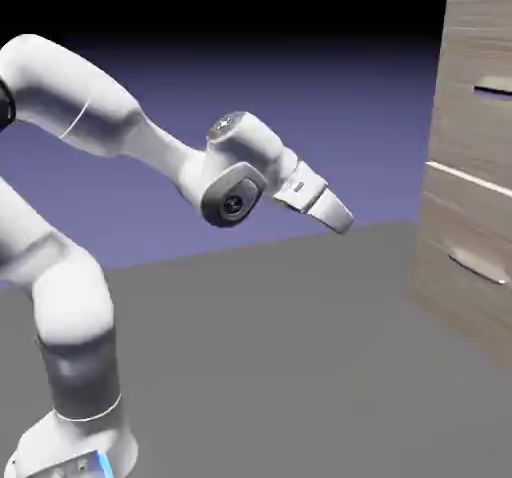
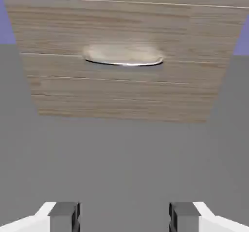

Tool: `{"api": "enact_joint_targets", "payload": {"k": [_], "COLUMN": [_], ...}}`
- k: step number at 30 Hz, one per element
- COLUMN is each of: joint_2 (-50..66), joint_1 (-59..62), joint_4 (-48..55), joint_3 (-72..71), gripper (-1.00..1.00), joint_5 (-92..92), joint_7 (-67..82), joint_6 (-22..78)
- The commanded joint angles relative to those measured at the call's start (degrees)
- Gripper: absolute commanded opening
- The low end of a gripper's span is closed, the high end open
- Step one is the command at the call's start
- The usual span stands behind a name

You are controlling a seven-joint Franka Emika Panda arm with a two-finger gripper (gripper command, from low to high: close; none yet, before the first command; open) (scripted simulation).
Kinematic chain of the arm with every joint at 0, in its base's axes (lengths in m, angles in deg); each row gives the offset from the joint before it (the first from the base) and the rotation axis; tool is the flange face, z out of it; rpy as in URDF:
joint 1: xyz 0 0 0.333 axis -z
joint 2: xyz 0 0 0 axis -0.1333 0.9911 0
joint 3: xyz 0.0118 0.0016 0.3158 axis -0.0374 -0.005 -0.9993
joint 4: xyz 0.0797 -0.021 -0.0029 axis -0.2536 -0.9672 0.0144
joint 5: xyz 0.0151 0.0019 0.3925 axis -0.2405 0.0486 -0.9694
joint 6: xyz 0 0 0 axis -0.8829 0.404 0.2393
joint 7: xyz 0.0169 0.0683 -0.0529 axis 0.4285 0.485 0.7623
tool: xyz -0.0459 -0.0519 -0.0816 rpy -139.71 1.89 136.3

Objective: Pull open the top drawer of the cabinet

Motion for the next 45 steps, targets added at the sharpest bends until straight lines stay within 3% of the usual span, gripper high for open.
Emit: {"api": "enact_joint_targets", "payload": {"k": [1,33,44,45], "joint_2": [1.65,54.5,65.14,65.14], "joint_1": [-0.04,-1.21,-2.67,-2.67], "joint_4": [2.08,68.52,85.33,85.33], "joint_3": [-0.04,-1.27,1.03,1.03], "gripper": [0.0,0.0,0.0,-1.0], "joint_5": [-0.22,-7.37,-8.09,-8.09], "joint_7": [-2.49,-81.99,-82.14,-82.14], "joint_6": [-0.88,-28.94,-22.72,-22.72]}}
